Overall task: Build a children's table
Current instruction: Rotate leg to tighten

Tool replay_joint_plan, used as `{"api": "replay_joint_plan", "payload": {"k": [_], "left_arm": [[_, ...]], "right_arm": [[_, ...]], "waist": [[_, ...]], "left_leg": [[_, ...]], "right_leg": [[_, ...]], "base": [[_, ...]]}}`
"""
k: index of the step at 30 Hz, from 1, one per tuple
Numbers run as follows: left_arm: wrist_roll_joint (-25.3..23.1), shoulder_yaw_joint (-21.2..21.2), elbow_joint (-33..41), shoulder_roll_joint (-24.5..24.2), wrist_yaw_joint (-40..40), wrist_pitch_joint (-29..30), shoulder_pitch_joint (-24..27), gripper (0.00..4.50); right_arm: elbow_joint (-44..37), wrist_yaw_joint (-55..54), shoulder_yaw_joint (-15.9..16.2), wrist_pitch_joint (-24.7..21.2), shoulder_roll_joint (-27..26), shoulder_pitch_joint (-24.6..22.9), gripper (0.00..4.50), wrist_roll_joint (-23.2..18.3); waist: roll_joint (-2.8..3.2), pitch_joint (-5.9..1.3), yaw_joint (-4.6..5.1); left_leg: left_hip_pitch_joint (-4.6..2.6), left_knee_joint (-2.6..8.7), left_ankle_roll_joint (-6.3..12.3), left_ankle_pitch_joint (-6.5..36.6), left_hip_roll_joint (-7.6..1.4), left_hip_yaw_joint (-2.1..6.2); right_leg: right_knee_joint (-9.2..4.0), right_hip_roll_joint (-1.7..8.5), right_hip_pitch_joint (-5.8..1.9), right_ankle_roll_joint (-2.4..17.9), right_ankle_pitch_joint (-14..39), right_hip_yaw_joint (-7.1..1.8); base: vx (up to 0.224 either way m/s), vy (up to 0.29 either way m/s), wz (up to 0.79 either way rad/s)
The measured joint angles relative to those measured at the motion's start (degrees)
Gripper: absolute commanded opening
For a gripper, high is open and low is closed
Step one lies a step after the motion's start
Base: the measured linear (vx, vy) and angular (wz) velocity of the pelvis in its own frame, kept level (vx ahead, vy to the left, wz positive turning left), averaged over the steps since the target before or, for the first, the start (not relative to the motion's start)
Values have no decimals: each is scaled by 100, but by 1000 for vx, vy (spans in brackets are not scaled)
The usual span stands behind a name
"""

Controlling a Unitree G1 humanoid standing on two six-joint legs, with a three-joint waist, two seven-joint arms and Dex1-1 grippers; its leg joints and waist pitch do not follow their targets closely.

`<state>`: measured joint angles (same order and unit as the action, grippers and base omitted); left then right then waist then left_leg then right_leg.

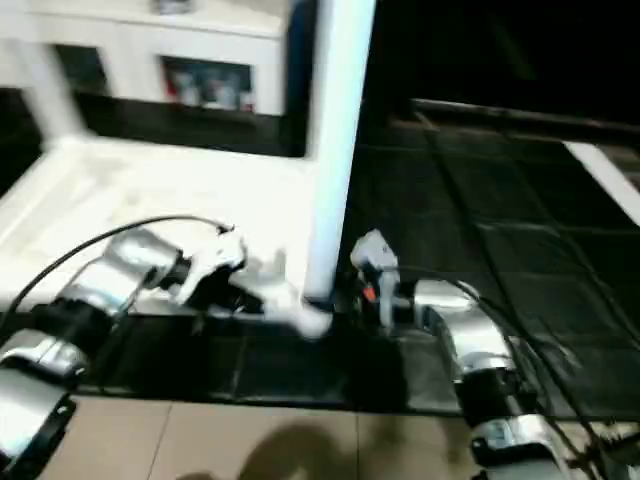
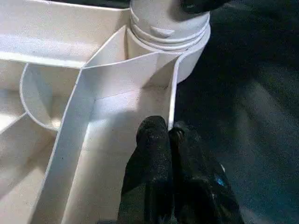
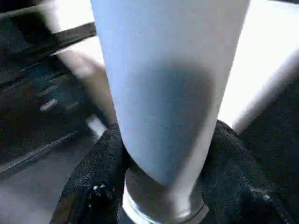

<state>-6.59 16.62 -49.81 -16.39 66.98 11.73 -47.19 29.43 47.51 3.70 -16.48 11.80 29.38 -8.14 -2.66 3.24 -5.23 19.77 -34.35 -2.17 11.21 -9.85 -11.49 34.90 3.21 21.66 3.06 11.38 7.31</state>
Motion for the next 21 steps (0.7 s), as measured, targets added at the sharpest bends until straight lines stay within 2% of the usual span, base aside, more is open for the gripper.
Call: {"api": "replay_joint_plan", "payload": {"k": [4, 7, 8, 9, 11, 13, 16, 19, 21], "left_arm": [[2, -244, -494, 519, -1051, 320, -271, 0], [17, -427, -781, 851, -1640, 422, -432, 0], [16, -439, -823, 919, -1751, 436, -469, 0], [17, -446, -837, 953, -1792, 434, -480, 0], [19, -463, -842, 984, -1825, 429, -490, 0], [18, -465, -842, 988, -1841, 414, -494, 0], [14, -439, -855, 941, -1765, 293, -495, 0], [10, -434, -873, 902, -1689, 210, -495, 0], [-3, -348, -873, 775, -1386, -65, -464, 0]], "right_arm": [[397, -1321, -296, -215, -402, 375, 197, 197], [630, -2074, -451, -204, -604, 576, 197, 353], [694, -2225, -465, -192, -626, 636, 230, 370], [699, -2281, -472, -170, -626, 636, 230, 375], [698, -2315, -550, -154, -659, 636, 264, 375], [678, -2316, -560, -149, -695, 636, 266, 373], [627, -2264, -560, -118, -695, 612, 310, 372], [613, -2084, -559, -56, -678, 580, 328, 351], [449, -1623, -451, 97, -481, 406, 355, 339]], "waist": [[0, 0, 31], [0, 0, 23], [0, 0, 20], [0, 0, 14], [0, 0, 8], [0, 0, 8], [0, 0, 6], [0, 0, 7], [0, 1, -7]], "left_leg": [[-36, -3, 0, 0, 2, 0], [-36, -1, 1, 0, 3, 0], [-33, 1, 1, 1, 6, -1], [-29, 3, 3, 2, 6, 0], [-28, 15, 8, 8, 7, -1], [-29, 24, 8, 8, 7, -1], [-23, 41, 7, 6, 8, -1], [-13, 42, 7, 6, 9, -2], [17, 40, 7, 6, 9, -2]], "right_leg": [[-7, 2, -25, 0, 0, 0], [-15, 3, -30, 0, 0, 0], [-16, 4, -28, 0, 0, -1], [-17, 4, -27, -1, 0, -1], [-17, 4, -26, 1, -3, -1], [-14, 4, -23, 4, -5, -1], [-13, 3, -10, 5, -4, -1], [-14, 3, -1, 5, -5, -1], [-14, 3, 21, 6, -5, -1]], "base": [[0, 0, 0], [0, 0, 0], [0, 0, 0], [0, 0, 0], [0, 0, 0], [0, 0, 0], [0, 0, 0], [0, 0, 0], [0, 0, 0]]}}
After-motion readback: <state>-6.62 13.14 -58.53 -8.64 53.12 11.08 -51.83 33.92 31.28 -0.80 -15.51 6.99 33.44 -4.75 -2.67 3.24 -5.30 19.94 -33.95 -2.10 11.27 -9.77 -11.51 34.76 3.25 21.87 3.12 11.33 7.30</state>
